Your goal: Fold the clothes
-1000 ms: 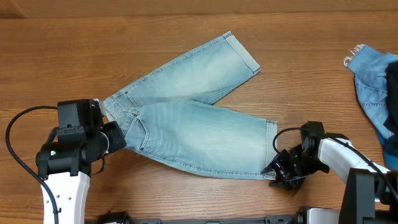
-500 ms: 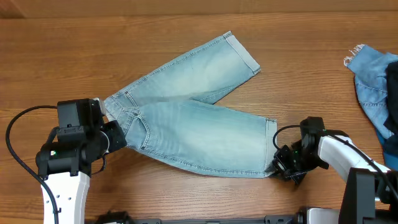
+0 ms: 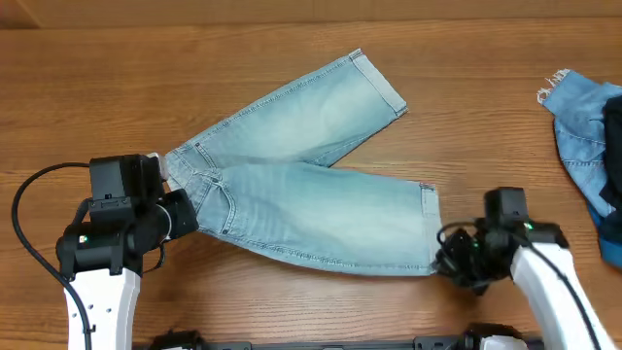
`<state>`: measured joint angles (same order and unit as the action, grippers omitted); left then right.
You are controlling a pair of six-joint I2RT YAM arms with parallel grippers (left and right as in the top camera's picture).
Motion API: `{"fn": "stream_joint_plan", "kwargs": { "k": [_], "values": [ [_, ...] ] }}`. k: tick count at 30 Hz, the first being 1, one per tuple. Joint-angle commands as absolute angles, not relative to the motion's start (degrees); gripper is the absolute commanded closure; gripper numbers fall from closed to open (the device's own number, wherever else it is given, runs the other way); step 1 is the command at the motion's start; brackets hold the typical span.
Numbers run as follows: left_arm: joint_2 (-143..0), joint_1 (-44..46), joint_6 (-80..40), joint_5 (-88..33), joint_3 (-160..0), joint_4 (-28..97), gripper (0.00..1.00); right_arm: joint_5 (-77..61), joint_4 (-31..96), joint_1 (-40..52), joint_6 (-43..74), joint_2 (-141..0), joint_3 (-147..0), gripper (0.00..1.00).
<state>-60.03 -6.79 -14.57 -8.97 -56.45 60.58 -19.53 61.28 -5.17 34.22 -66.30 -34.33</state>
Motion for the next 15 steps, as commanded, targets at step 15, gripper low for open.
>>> {"fn": "stream_joint_plan", "kwargs": {
  "k": [15],
  "values": [
    [-59.72,-7.16,-11.97,-5.19,-58.28,58.39,0.96,-19.59,68.77,-5.37,22.04,-74.41,-62.98,0.96]
  ]
}}
